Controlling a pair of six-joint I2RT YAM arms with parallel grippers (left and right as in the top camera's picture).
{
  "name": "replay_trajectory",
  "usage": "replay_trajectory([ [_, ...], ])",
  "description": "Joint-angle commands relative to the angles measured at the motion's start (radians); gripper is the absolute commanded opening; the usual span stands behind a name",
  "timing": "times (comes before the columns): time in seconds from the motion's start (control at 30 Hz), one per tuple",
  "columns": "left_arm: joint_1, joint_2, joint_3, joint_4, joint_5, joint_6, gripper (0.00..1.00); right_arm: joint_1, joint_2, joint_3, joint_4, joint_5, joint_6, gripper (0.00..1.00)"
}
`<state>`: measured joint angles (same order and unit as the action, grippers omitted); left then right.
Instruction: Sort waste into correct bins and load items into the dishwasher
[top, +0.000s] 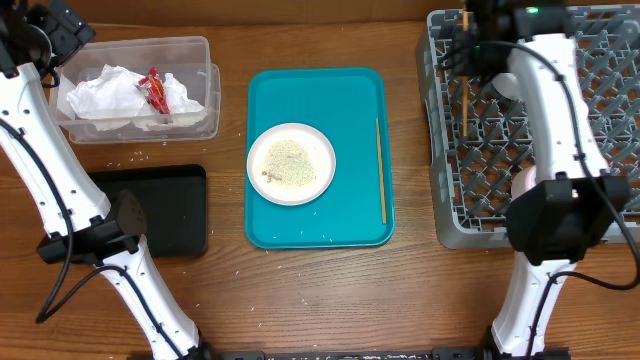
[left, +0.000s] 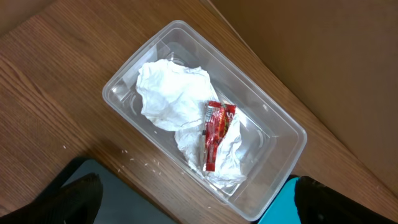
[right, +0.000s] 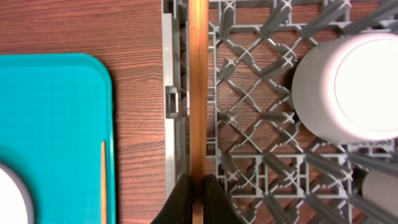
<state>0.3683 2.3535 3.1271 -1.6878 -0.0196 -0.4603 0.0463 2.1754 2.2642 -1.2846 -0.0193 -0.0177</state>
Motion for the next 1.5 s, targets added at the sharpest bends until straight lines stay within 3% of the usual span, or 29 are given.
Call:
replay_trajectory([
  [0.0,0.004,-0.003,0.002,-0.002,-0.006,0.023,1.00,-0.029,-0.014,-0.022,0.006,-0.159,-0.085,0.04],
  [0.17,0.004,-0.003,0.002,-0.002,-0.006,0.023,1.00,-0.046,-0.013,-0.095,0.051,-0.166,-0.084,0.05],
  [0.33,0.004,-0.003,0.002,-0.002,-0.007,0.023,1.00,-0.046,-0.013,-0.149,0.065,-0.166,-0.084,0.38],
  [0.4,0.004,-0.003,0.002,-0.002,-0.006,0.023,1.00,-0.046,-0.013,-0.152,0.064,-0.166,-0.074,0.43],
  [0.77,0.004,-0.003,0.002,-0.002,-0.007,0.023,1.00,-0.029,-0.013,-0.148,0.040,-0.380,-0.031,0.43],
  [1.03,0.004,-0.003,0.002,-0.002,-0.007,0.023,1.00,0.099,-0.013,-0.148,0.017,-0.416,-0.035,0.43],
  [1.13,0.004,-0.003,0.002,-0.002,-0.006,0.023,1.00,0.180,-0.013,-0.149,0.003,-0.315,-0.023,0.43],
  [1.33,0.004,-0.003,0.002,-0.002,-0.007,0.023,1.00,0.327,-0.013,-0.220,0.060,0.034,0.165,0.48],
  [1.47,0.004,-0.003,0.002,-0.002,-0.007,0.023,1.00,0.376,-0.013,-0.341,0.134,0.116,0.271,0.47],
])
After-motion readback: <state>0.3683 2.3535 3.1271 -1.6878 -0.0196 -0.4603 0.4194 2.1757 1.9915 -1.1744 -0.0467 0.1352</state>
